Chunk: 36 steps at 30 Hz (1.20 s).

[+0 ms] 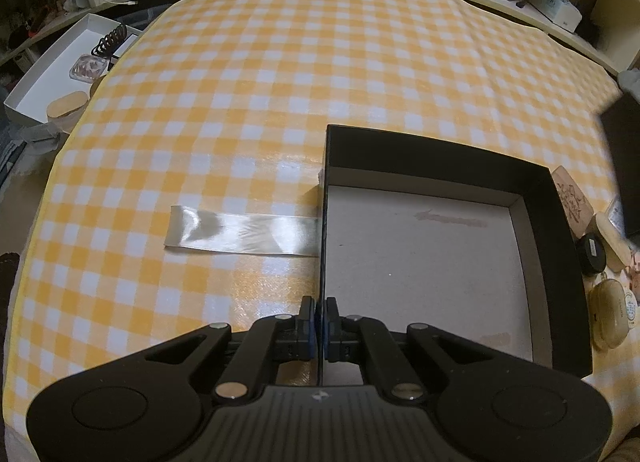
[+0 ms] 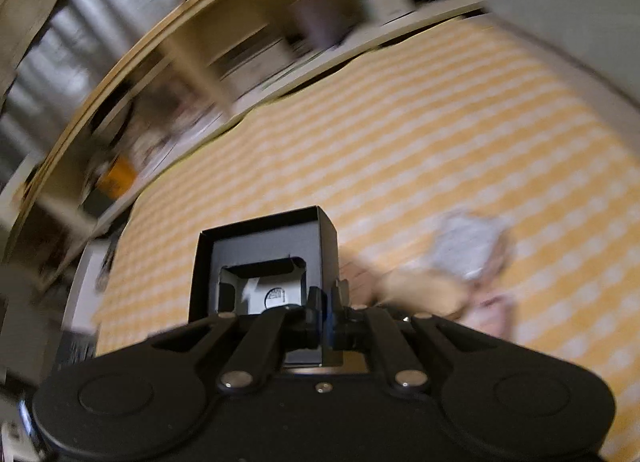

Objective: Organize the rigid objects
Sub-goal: 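Lower the small black box into the large black box, open right gripper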

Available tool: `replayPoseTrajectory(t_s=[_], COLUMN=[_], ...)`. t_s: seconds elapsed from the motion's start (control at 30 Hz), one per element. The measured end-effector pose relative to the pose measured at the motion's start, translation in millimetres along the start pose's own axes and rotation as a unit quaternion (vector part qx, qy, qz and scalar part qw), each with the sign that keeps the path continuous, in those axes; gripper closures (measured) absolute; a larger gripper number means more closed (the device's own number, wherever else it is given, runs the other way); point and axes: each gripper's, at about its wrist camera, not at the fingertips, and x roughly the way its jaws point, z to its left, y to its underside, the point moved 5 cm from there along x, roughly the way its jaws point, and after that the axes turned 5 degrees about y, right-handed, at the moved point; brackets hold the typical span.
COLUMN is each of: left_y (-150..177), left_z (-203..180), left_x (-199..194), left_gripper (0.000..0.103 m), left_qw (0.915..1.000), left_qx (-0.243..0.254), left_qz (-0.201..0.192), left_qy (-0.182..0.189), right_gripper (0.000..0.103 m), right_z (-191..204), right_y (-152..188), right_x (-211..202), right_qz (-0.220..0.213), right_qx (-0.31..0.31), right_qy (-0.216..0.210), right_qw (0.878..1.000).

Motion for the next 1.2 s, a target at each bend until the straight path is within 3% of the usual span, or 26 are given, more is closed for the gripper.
replayPoseTrajectory(t_s=[0.17,0.33,0.6,0.8,1.03,1.13,1.2], left_y=[-2,-3,-6,-6,-3,-3,-2], left_z=[8,14,15,5,6,5,6], left_x=[0,2,6,6,8,7,7], left_gripper=[0.098,0.097,0.097,0.098,0.098,0.098,0.097], left_qw=[0.9999,0.9996,0.9996,0.9997,0.9997,0.9997,0.9997], left_qx=[-0.005,-0.015,-0.014,0.001,0.005,0.004,0.000], left_qz=[0.000,-0.002,-0.004,-0.012,-0.012,-0.012,-0.011], left_qy=[0.011,0.024,0.024,0.020,0.019,0.020,0.024], right_gripper=[0.100,0.100,0.099,0.099,0.098,0.083,0.057], right_z=[70,103,123,128,132,125,124], right_y=[28,49,74,84,92,90,86], right_x=[29,64,105,127,133,131,127], right_qz=[0.031,0.067,0.088,0.106,0.111,0.109,0.102], right_qx=[-0.072,-0.107,-0.092,-0.043,-0.042,-0.028,-0.031], right_qy=[0.012,0.039,0.070,0.041,0.022,0.000,-0.002], right_qw=[0.997,0.991,0.989,0.993,0.993,0.994,0.994])
